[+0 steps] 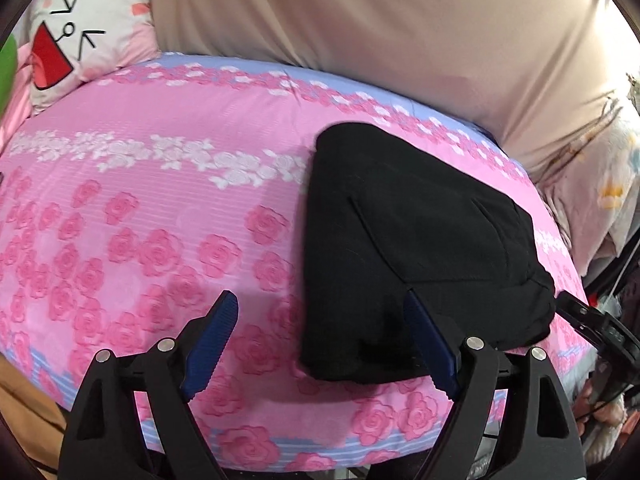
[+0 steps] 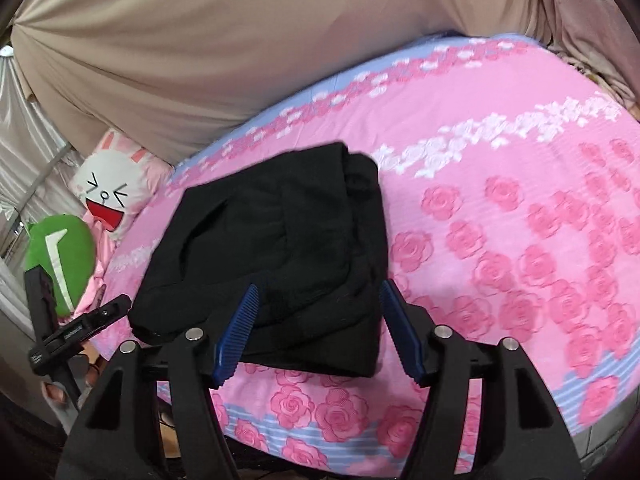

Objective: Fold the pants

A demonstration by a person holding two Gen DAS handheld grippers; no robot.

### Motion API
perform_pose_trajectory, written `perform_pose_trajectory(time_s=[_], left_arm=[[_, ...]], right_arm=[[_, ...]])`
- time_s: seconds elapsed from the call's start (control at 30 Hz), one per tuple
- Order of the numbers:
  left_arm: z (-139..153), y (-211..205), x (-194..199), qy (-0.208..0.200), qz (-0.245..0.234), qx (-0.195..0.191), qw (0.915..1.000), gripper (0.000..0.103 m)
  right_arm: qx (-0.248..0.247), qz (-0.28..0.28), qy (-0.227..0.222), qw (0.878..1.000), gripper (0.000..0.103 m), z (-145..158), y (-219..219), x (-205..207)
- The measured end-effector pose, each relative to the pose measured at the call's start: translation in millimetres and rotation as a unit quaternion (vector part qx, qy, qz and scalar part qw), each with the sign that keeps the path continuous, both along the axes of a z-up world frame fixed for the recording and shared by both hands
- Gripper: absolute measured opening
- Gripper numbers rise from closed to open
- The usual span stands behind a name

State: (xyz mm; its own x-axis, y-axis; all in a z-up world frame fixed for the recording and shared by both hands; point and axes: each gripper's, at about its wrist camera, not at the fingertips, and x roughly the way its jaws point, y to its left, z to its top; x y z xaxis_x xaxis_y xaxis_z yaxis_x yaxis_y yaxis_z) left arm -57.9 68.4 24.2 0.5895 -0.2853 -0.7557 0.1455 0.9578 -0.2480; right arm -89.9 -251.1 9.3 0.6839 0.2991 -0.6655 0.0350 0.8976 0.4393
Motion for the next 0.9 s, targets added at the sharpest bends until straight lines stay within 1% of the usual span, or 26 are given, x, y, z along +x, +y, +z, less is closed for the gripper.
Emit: perform_pose_trajectory(time_s=[0.07, 0.1, 0.13, 0.17, 0.2, 0.23, 0.3, 0.33, 0.37, 0.43, 0.47, 0.53, 0.57, 0.6, 0.63, 0.67, 0.7, 0.8, 0.9], left_arm=[[-2, -4, 0, 0.000, -0.005, 0.002, 1.0000, 0.082], [-1, -7, -2, -0.002, -0.008, 0.005, 1.0000, 0.082], [0, -10, -4, -0.006, -0.011, 0.006, 0.9999, 0.082], [4, -13, -6, -0.013, -0.018, 0.007, 0.9997, 0.082], [7, -16, -7, -0.019, -0.024, 0.006, 0.9995, 0.082], [13, -21, -11, -0.028, -0.036, 0.004, 0.9990, 0.082], [24, -33, -16, -0.045, -0.061, 0.000, 0.9971, 0.082], [30, -42, -21, -0.056, -0.080, 0.003, 0.9952, 0.083], [34, -52, -24, -0.066, -0.093, 0.009, 0.9935, 0.087], [38, -70, -28, -0.080, -0.117, 0.020, 0.9898, 0.087], [37, -80, -28, -0.079, -0.132, 0.021, 0.9878, 0.087], [33, -99, -27, -0.075, -0.156, 0.025, 0.9846, 0.087], [32, -105, -27, -0.074, -0.164, 0.028, 0.9833, 0.087], [30, -112, -27, -0.075, -0.172, 0.034, 0.9816, 0.087], [28, -121, -27, -0.075, -0.181, 0.042, 0.9796, 0.087], [26, -127, -27, -0.075, -0.189, 0.050, 0.9777, 0.087], [24, -134, -27, -0.075, -0.196, 0.058, 0.9759, 0.087], [20, -155, -25, -0.079, -0.215, 0.075, 0.9704, 0.087], [13, -181, -19, -0.075, -0.236, 0.086, 0.9651, 0.087]], right_arm=[[-0.003, 0.002, -0.005, 1.000, 0.062, 0, 7, 1], [-0.008, 0.009, -0.008, 1.000, 0.061, 1, 12, 2], [-0.015, 0.010, -0.012, 1.000, 0.060, 2, 15, 3], [-0.030, 0.007, -0.016, 0.999, 0.054, 4, 19, 4], [-0.047, 0.005, -0.018, 0.999, 0.053, 6, 22, 5], [-0.060, 0.004, -0.023, 0.998, 0.053, 9, 23, 4], [-0.064, -0.005, -0.030, 0.998, 0.054, 15, 20, 0], [-0.061, -0.006, -0.033, 0.998, 0.055, 19, 18, -3], [-0.060, -0.005, -0.036, 0.998, 0.055, 22, 16, -4], [-0.062, 0.009, -0.035, 0.997, 0.056, 23, 17, -3], [-0.067, 0.016, -0.031, 0.997, 0.055, 21, 19, 0], [-0.075, 0.029, -0.017, 0.997, 0.042, 12, 22, 10], [-0.080, 0.030, -0.013, 0.996, 0.028, 10, 21, 15], [-0.080, 0.032, -0.019, 0.996, 0.011, 12, 21, 16], [-0.066, 0.039, -0.030, 0.997, 0.006, 20, 17, 16], [-0.044, 0.052, -0.041, 0.997, 0.003, 28, 15, 16], [-0.034, 0.061, -0.049, 0.996, 0.003, 34, 14, 16], [-0.034, 0.086, -0.070, 0.993, 0.003, 53, 20, 22], [-0.020, 0.103, -0.072, 0.992, 0.003, 55, 26, 33]])
